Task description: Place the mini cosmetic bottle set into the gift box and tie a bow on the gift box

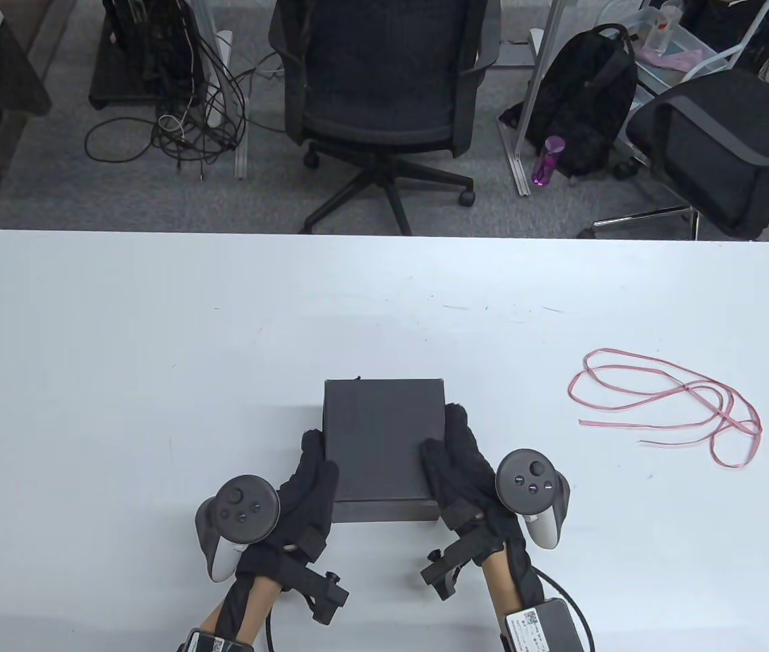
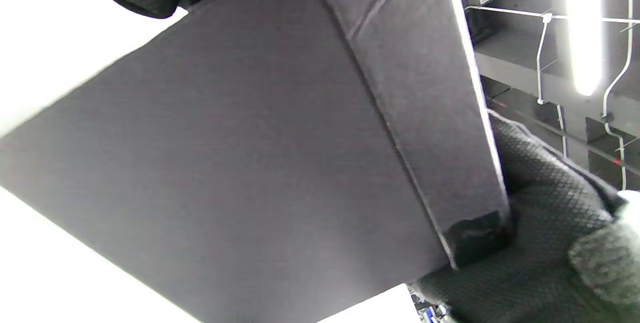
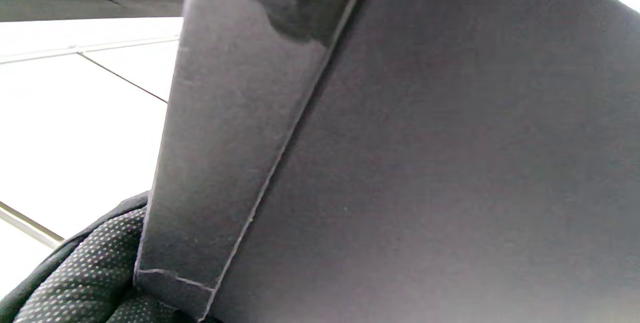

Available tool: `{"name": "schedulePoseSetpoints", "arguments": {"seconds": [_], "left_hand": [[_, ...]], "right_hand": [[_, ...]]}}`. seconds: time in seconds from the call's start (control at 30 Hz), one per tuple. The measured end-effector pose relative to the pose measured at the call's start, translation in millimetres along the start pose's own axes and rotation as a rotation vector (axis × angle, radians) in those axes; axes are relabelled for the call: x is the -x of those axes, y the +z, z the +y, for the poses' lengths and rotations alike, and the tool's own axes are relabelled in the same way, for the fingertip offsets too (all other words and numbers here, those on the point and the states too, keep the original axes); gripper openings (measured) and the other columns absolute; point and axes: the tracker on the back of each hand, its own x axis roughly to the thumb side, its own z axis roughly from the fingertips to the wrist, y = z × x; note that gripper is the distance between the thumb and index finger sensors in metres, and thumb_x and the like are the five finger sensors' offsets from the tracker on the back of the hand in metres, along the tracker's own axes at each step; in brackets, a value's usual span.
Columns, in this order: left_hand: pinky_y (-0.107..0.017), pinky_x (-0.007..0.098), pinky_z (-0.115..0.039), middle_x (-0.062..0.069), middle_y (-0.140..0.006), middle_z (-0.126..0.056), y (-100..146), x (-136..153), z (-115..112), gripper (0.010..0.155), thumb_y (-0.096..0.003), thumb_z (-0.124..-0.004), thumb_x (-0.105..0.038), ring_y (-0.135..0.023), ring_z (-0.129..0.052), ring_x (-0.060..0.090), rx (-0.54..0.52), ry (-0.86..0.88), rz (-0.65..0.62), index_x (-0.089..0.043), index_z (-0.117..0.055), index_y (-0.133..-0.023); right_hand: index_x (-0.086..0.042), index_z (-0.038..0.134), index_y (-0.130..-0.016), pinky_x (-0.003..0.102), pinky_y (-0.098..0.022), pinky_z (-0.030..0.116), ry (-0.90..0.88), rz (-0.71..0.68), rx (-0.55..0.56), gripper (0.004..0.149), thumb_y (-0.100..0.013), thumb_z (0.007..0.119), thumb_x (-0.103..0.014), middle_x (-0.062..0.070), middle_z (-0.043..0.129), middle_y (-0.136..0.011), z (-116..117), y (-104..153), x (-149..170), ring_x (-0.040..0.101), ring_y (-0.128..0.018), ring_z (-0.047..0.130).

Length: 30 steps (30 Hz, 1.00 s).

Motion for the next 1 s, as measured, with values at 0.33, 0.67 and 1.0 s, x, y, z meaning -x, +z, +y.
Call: {"name": "schedulePoseSetpoints", "arguments": {"seconds": [0.33,0.67,1.0], "left_hand": [[-0.065,0.063,-0.072,0.04,-0.105,-0.053,0.3,0.6,-1.4,0.074,-0.0656,-0.039,-0.048,-0.09,-0.072,0.058,-0.004,-0.011,0.004,0.01,-0.03,-0.112],[-0.067,0.067,-0.068,0.033,-0.112,-0.05,4.1,1.1,4.7,0.074,-0.0644,-0.042,-0.05,-0.097,-0.071,0.056,-0.021,-0.032,-0.037,0.001,-0.028,-0.116],[-0.068,0.065,-0.068,0.027,-0.114,-0.055,14.4,6.5,30.8,0.071,-0.0626,-0.045,-0.052,-0.097,-0.073,0.05,-0.155,-0.153,-0.104,-0.009,-0.04,-0.118]], "right_hand": [[0.023,0.014,-0.107,0.075,-0.057,0.05,0.015,0.019,-0.001,0.076,-0.066,0.047,-0.033,0.053,0.028,-0.105,1.4,0.2,0.8,0.072,-0.082,0.041],[0.021,0.019,-0.108,0.076,-0.056,0.054,0.068,0.008,0.025,0.077,-0.066,0.049,-0.036,0.053,0.033,-0.104,-4.5,3.0,-5.3,0.073,-0.081,0.048],[0.014,0.037,-0.111,0.075,-0.057,0.06,0.428,-0.11,0.205,0.072,-0.064,0.064,-0.033,0.045,0.048,-0.106,-48.6,17.8,-28.2,0.066,-0.085,0.061]]}}
